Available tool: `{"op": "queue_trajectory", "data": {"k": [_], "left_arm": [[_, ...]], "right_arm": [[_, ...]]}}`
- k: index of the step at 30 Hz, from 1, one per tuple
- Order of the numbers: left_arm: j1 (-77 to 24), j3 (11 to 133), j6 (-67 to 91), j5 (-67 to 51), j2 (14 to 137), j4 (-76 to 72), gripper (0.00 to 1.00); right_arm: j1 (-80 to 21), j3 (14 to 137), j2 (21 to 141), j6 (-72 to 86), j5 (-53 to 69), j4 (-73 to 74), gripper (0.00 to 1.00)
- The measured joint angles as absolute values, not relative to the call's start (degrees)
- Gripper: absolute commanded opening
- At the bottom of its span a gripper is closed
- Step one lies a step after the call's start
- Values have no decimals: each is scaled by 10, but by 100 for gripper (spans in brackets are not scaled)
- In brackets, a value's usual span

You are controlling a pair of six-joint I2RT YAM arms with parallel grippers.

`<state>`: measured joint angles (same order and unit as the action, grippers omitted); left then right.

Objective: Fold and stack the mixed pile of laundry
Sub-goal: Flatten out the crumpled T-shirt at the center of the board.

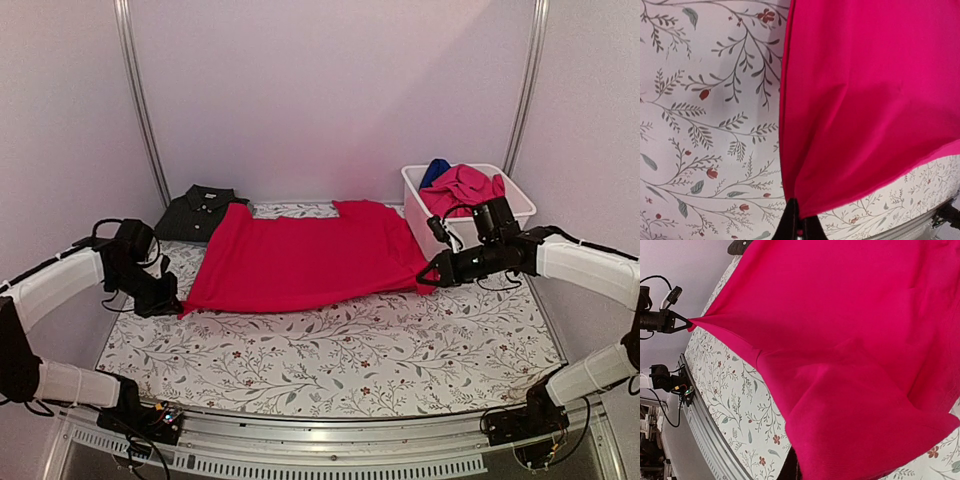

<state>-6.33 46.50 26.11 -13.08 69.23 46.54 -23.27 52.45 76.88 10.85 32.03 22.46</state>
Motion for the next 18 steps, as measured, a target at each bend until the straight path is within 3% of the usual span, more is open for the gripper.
{"op": "queue_trajectory", "data": {"k": [2,3,4,6,7,9,11,15,18], "left_arm": [[-72,442,275,-128,669,488,13],[-75,432,283,-128,657,497,23],[-77,423,293,-129,643,509,27],[-80,409,310,-130,618,531,47],[-84,405,316,-129,606,541,53],[-96,406,340,-125,575,569,56],[-102,417,362,-119,539,602,61],[-103,456,391,-93,506,645,63],[-103,465,396,-88,515,641,63]], "right_arm": [[-261,505,761,130,319,234,8],[-278,494,759,142,319,238,17],[-297,481,756,155,317,243,25],[-326,459,752,186,317,252,33],[-341,446,748,199,314,261,43],[-361,430,739,226,305,286,65],[-369,422,720,250,296,322,79],[-371,423,659,291,274,378,86],[-369,446,634,305,255,404,84]]}}
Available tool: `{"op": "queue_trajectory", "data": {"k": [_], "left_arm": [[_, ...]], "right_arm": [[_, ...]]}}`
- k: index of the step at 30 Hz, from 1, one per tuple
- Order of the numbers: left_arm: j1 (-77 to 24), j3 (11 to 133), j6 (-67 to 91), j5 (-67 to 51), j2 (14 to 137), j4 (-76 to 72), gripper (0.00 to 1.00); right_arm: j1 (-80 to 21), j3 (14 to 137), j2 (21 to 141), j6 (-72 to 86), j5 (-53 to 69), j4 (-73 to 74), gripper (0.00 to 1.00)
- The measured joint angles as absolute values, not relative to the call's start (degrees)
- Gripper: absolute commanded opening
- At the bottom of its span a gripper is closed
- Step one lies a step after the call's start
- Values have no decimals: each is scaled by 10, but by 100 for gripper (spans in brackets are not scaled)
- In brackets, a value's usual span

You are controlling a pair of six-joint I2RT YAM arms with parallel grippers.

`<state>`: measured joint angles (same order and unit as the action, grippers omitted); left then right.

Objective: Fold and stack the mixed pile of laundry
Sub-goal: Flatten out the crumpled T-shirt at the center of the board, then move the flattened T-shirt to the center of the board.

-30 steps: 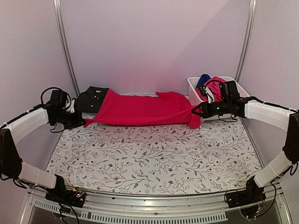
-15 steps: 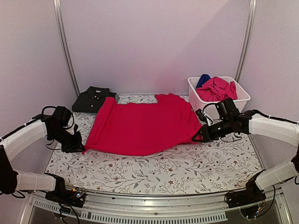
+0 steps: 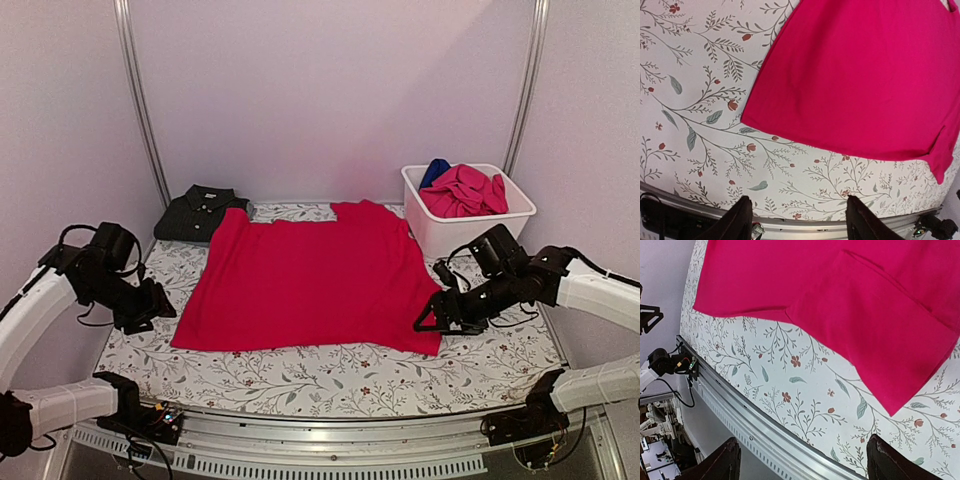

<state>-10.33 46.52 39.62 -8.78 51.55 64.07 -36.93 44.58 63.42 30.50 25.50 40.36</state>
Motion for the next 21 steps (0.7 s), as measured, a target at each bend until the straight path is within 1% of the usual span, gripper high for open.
{"op": "queue_trajectory", "data": {"k": [2,4,7,10,15,16,19,21], "left_arm": [[-103,469,394,-89,545,625,60],[-103,479,388,-90,591,597,57],[-103,503,375,-96,673,536,53],[-104,536,366,-113,755,473,49],[-112,564,370,-147,876,370,41],[-114,565,371,-153,899,355,37],[-119,564,381,-164,958,328,31],[-119,559,392,-165,987,319,31]], "right_arm": [[-359,476,648,301,243,407,80],[-339,515,687,289,232,402,75],[-308,573,775,261,212,374,66],[-286,619,866,234,201,344,60],[-272,679,1002,199,190,312,58],[-271,688,1025,192,189,307,58],[-271,691,1065,182,188,298,58],[-271,689,1082,179,189,298,57]]}}
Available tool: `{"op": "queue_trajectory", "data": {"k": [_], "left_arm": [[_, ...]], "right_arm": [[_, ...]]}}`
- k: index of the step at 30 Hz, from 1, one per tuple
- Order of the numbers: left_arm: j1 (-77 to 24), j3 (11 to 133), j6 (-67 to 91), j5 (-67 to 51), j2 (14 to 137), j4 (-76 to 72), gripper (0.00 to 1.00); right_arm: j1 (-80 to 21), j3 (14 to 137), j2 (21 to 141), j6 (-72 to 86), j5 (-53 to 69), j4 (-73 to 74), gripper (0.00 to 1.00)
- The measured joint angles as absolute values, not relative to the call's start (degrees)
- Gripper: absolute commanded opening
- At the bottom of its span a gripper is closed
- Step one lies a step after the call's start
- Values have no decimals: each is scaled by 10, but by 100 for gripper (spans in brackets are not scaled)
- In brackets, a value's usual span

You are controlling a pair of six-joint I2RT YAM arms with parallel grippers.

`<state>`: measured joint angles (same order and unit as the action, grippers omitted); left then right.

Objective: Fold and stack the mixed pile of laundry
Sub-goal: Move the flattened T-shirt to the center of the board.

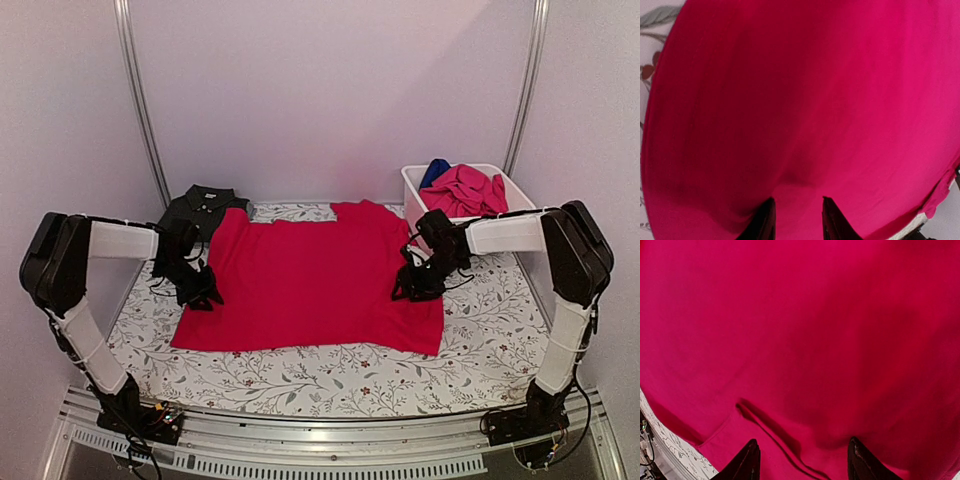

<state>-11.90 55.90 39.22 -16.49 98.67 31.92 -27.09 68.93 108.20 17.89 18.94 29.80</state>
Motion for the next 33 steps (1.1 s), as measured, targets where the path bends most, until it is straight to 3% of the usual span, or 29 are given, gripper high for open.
{"op": "queue_trajectory", "data": {"k": [14,21,28,33], "left_arm": [[-97,416,451,-160,872,314,33],[-63,410,422,-176,857,340,46],[-61,439,390,-161,773,419,46],[-57,431,399,-158,707,466,45]], "right_arm": [[-352,569,1023,229,241,243,59],[-371,546,978,261,250,301,64],[-371,574,893,256,228,385,55],[-371,513,835,269,231,407,54]]}}
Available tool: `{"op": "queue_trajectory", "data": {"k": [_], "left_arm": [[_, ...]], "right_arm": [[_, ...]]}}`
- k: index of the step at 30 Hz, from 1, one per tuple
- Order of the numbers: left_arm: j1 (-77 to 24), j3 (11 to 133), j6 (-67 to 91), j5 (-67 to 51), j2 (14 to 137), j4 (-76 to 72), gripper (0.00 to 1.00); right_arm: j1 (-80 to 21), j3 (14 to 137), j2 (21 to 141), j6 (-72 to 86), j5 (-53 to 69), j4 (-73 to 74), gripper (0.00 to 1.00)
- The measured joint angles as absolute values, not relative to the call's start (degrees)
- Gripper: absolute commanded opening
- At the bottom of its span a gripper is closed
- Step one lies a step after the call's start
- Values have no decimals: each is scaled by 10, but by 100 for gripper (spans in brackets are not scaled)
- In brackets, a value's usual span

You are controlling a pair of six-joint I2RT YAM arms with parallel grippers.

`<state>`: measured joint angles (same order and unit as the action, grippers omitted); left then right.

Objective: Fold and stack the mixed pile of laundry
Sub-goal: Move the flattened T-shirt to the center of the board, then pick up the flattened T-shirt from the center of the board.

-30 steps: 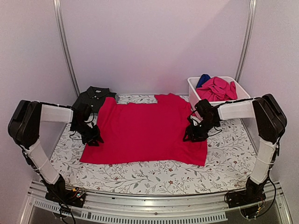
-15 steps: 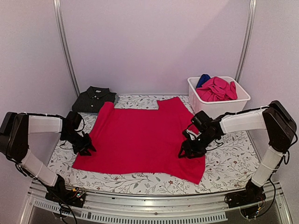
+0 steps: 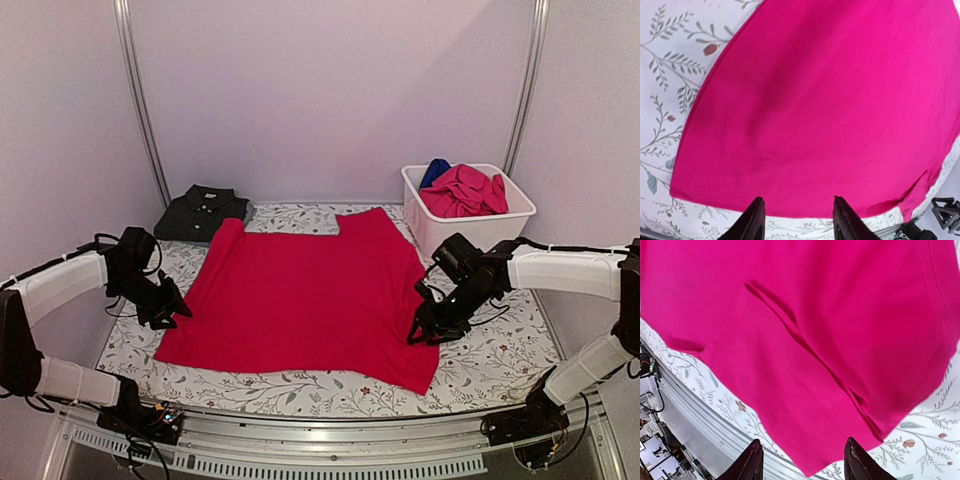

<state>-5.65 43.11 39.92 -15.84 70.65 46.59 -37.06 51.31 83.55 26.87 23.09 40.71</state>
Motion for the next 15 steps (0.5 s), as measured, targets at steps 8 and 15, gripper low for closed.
{"op": "queue_trajectory", "data": {"k": [8,15], "left_arm": [[-41,387,441,-156,651,522,46],[-30,377,453,-154,648,526,46]], "right_arm": [[-371,436,812,313,226,435,54],[-371,431,821,334,215,412,42]]}}
